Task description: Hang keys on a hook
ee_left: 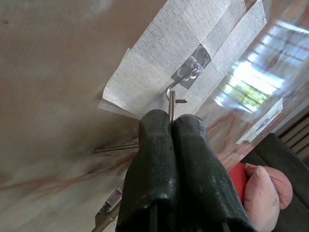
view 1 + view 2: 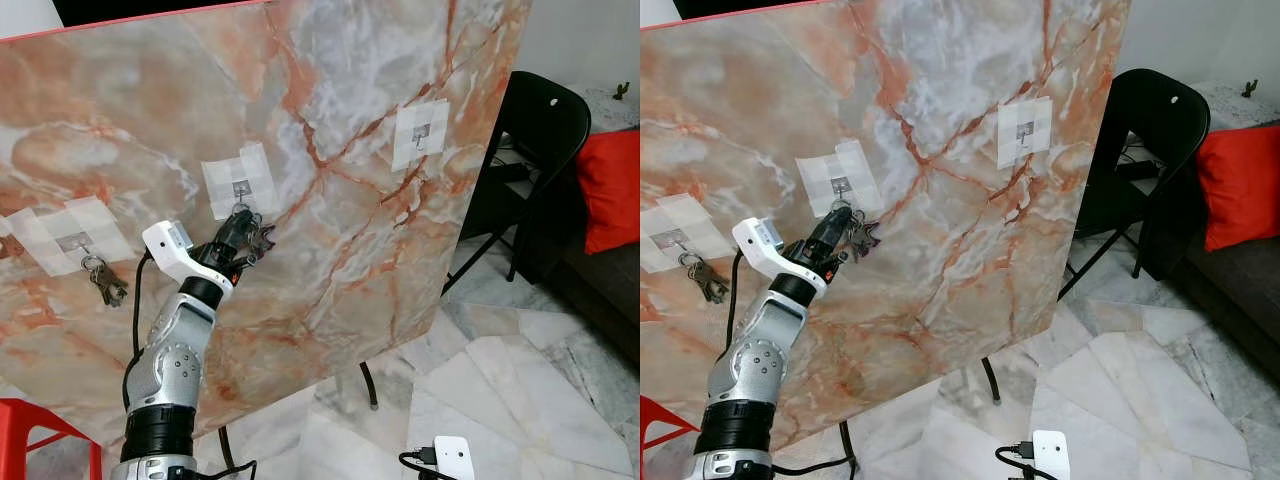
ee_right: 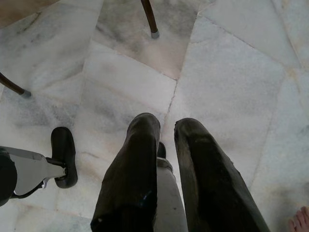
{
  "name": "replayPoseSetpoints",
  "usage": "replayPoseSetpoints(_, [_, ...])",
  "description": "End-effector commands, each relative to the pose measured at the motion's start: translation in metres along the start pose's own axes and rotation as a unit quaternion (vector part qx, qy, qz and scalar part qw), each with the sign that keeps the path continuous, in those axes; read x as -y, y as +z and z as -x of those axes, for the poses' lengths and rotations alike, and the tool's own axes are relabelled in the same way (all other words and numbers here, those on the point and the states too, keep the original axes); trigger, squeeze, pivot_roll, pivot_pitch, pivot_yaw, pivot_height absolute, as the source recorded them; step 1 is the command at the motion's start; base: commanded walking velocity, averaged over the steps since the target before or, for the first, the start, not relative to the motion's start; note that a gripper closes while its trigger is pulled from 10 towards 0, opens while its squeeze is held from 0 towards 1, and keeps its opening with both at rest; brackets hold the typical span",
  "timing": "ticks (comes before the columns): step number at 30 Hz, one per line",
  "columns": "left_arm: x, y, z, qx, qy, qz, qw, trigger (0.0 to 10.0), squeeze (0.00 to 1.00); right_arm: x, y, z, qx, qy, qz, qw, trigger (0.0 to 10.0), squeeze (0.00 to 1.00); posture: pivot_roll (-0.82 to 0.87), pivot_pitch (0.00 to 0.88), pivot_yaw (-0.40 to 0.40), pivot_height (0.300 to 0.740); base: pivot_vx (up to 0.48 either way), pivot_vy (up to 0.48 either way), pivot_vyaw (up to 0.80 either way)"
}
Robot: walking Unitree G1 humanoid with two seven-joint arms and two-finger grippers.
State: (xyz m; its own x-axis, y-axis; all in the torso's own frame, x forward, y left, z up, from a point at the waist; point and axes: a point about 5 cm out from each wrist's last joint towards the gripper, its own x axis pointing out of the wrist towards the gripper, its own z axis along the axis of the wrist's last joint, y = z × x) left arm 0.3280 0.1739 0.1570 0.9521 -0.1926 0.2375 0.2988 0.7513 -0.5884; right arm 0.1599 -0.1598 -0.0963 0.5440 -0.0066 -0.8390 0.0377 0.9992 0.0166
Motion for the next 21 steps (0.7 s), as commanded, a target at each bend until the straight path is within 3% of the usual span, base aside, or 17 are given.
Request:
replayPoseSetpoints(1, [-0.0011, 0.0048, 0.0023, 0.009, 0.004, 0.007, 1.000, 10.0, 0.00, -0.0015, 0.0014, -0.0004, 0.001, 0.001, -0.001, 1.000, 10.0, 0.00, 0.01, 0.000, 0.021, 0.740, 0.000, 0.000, 0.00])
replayPoseSetpoints(7, [-0.0020, 0.0056, 0.0024, 0.011, 0.007, 0.012, 1.000, 9.7, 0.00, -0.0014, 0.0014, -0.0004, 0.001, 0.001, -0.002, 1.000, 10.0, 0.00, 0.01, 0.000, 0.022, 0.740, 0.000, 0.000, 0.00])
replayPoseSetpoints(8, [-0.0018, 0.0057, 0.0024, 0.012, 0.006, 0.013, 1.000, 0.0, 0.00, -0.0014, 0.0015, -0.0004, 0.001, 0.001, -0.001, 1.000, 10.0, 0.00, 0.01, 0.000, 0.022, 0.740, 0.000, 0.000, 0.00])
replayPoseSetpoints(17, [-0.0005, 0.0061, 0.0031, 0.016, 0.005, 0.018, 1.000, 0.0, 0.00, -0.0004, 0.0014, -0.0003, 0.001, 0.000, 0.001, 1.000, 10.0, 0.00, 0.01, 0.000, 0.016, 0.740, 0.000, 0.000, 0.00])
replayPoseSetpoints(18, [-0.0006, 0.0061, 0.0035, 0.016, 0.005, 0.017, 1.000, 1.1, 0.00, -0.0003, 0.0014, -0.0003, 0.001, 0.000, 0.001, 1.000, 10.0, 0.00, 0.01, 0.000, 0.015, 0.740, 0.000, 0.000, 0.00])
replayPoseSetpoints(19, [-0.0006, 0.0061, 0.0036, 0.015, 0.005, 0.017, 1.000, 1.1, 0.00, -0.0003, 0.0014, -0.0003, 0.001, 0.000, 0.002, 1.000, 10.0, 0.00, 0.01, 0.000, 0.015, 0.740, 0.000, 0.000, 0.00])
replayPoseSetpoints(20, [-0.0013, 0.0059, 0.0038, 0.014, 0.009, 0.016, 1.000, 10.0, 0.00, -0.0003, 0.0013, -0.0003, 0.001, 0.000, 0.002, 1.000, 10.0, 0.00, 0.01, 0.000, 0.016, 0.740, 0.000, 0.000, 0.00])
replayPoseSetpoints(21, [-0.0017, 0.0051, 0.0043, 0.009, 0.008, 0.013, 1.000, 10.0, 0.00, -0.0002, 0.0013, -0.0003, 0.001, 0.000, 0.002, 1.000, 10.0, 0.00, 0.01, 0.000, 0.016, 0.740, 0.000, 0.000, 0.00])
